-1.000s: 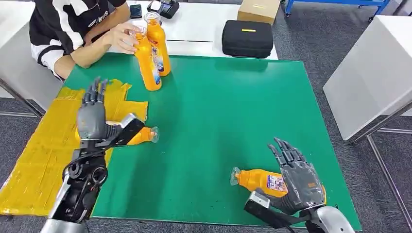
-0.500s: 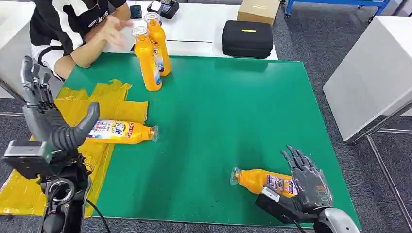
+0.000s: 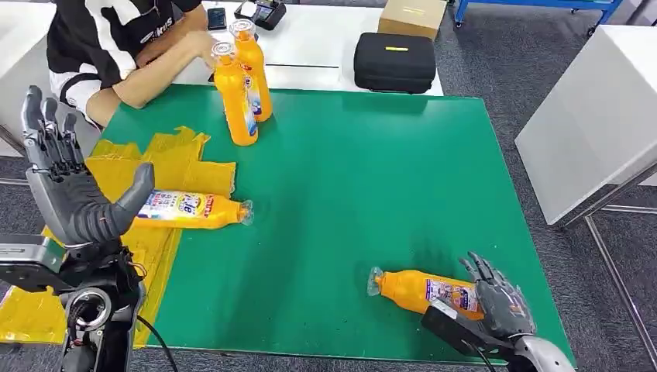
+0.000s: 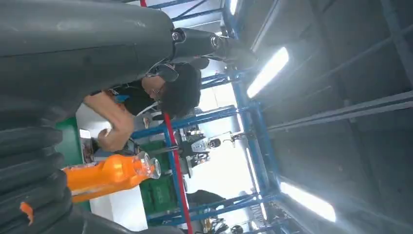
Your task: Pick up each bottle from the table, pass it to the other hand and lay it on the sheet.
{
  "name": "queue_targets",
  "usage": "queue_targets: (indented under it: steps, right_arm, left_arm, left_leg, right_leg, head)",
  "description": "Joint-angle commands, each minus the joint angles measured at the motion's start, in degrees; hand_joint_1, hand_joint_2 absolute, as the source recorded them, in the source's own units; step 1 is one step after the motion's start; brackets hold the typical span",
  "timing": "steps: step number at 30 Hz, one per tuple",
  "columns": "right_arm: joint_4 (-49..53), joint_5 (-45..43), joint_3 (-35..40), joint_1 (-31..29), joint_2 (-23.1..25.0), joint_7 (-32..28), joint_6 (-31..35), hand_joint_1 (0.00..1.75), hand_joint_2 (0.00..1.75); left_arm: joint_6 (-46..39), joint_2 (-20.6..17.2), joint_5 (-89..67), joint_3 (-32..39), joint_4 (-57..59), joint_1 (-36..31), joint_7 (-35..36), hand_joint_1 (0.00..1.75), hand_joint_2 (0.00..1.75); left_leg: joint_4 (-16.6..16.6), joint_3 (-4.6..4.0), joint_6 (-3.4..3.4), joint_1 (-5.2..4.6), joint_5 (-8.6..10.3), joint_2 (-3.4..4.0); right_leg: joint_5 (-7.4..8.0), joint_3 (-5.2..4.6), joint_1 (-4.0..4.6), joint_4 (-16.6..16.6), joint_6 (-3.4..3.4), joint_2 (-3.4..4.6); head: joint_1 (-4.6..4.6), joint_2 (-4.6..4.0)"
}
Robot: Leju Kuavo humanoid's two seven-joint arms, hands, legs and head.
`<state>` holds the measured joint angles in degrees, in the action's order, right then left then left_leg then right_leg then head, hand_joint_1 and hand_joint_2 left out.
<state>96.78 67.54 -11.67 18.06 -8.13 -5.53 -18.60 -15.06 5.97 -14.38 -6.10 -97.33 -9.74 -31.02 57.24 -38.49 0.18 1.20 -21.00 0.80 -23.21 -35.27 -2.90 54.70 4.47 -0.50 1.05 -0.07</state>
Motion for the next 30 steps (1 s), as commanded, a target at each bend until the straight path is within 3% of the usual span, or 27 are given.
queue_targets:
  steps: [1,2,20,22,23,24,25,26,29,30]
  right_arm:
    - [-9.76,-0.72,-1.62,-3.23,1.64,-0.61,-0.11,0.0,0.0]
    - [-10.39,-0.75,-1.61,-3.35,1.54,-0.66,0.04,0.0,1.75]
    - [-15.21,0.35,-2.03,-5.71,3.12,0.52,0.28,0.0,1.75]
    - [-16.22,0.86,-2.32,-6.13,3.4,0.92,0.3,0.0,1.75]
    - [-16.81,1.24,-2.56,-6.38,3.64,1.2,0.26,0.16,1.75]
    - [-17.18,1.29,-2.67,-6.5,3.77,1.24,0.17,0.61,1.75]
    - [-17.81,1.46,-2.9,-6.79,3.98,1.29,0.08,1.45,1.75]
    - [-18.43,1.62,-3.05,-7.04,4.09,1.34,0.0,1.71,1.75]
    - [-19.44,2.28,-3.19,-7.55,4.31,1.57,-0.05,1.75,1.75]
    - [-20.02,2.25,-3.26,-8.04,4.44,1.54,-0.15,1.68,1.75]
  left_arm:
    - [0.11,-1.51,0.94,-1.54,3.37,-2.17,0.25,0.0,1.75]
    - [0.08,-1.57,1.04,-1.66,3.58,-2.22,0.25,0.0,1.75]
    - [-0.14,-1.67,1.88,-2.03,5.33,-2.79,0.42,0.0,1.75]
    - [-0.1,-1.68,2.04,-2.19,5.89,-3.06,0.47,0.0,1.75]
    - [-0.11,-1.65,2.13,-2.27,6.09,-3.16,0.5,0.0,1.75]
    - [-0.11,-1.58,2.17,-2.32,6.17,-3.23,0.52,0.0,1.75]
    - [-0.18,-1.47,2.21,-2.27,6.23,-3.26,0.54,0.0,1.75]
    - [-0.22,-1.31,2.27,-2.19,6.14,-3.21,0.61,0.0,1.75]
    - [-0.16,-1.06,2.42,-1.9,5.81,-3.11,0.91,0.0,1.75]
    - [-0.13,-1.06,2.48,-1.7,5.6,-3.0,1.05,0.0,1.75]
  left_leg:
    - [-0.01,0.54,0.03,0.09,-0.21,-0.07]
    - [-0.05,0.35,0.02,0.06,-0.11,-0.07]
    - [-0.03,0.35,0.01,0.07,-0.12,-0.07]
    - [0.06,0.89,0.04,0.08,-0.41,-0.12]
    - [0.04,0.89,0.05,0.08,-0.4,-0.14]
    - [0.0,0.76,0.03,0.07,-0.3,-0.12]
    - [-0.01,0.64,0.02,0.08,-0.24,-0.11]
    - [-0.04,0.53,0.01,0.09,-0.17,-0.11]
    - [-0.04,0.49,0.02,0.08,-0.13,-0.08]
    - [-0.03,0.57,0.03,0.08,-0.16,-0.09]
  right_leg:
    - [-0.17,0.56,0.13,-0.07,-0.44,0.02]
    - [-0.09,0.37,0.09,-0.1,-0.31,-0.01]
    - [-0.1,0.37,0.1,-0.07,-0.31,-0.01]
    - [-0.38,0.88,0.14,0.03,-0.68,0.02]
    - [-0.37,0.9,0.14,0.0,-0.68,0.0]
    - [-0.28,0.76,0.12,-0.03,-0.58,0.01]
    - [-0.22,0.66,0.13,-0.05,-0.49,0.0]
    - [-0.16,0.55,0.12,-0.07,-0.42,-0.02]
    - [-0.1,0.5,0.11,-0.1,-0.34,-0.02]
    - [-0.14,0.57,0.11,-0.08,-0.39,-0.01]
  head:
    - [0.0,0.0]
    - [-0.02,0.0]
    - [0.0,0.0]
    - [-0.02,0.0]
    - [-0.02,0.0]
    - [-0.02,0.0]
    - [-0.02,0.0]
    - [-0.02,0.0]
    - [-0.02,0.0]
    - [-0.02,0.0]
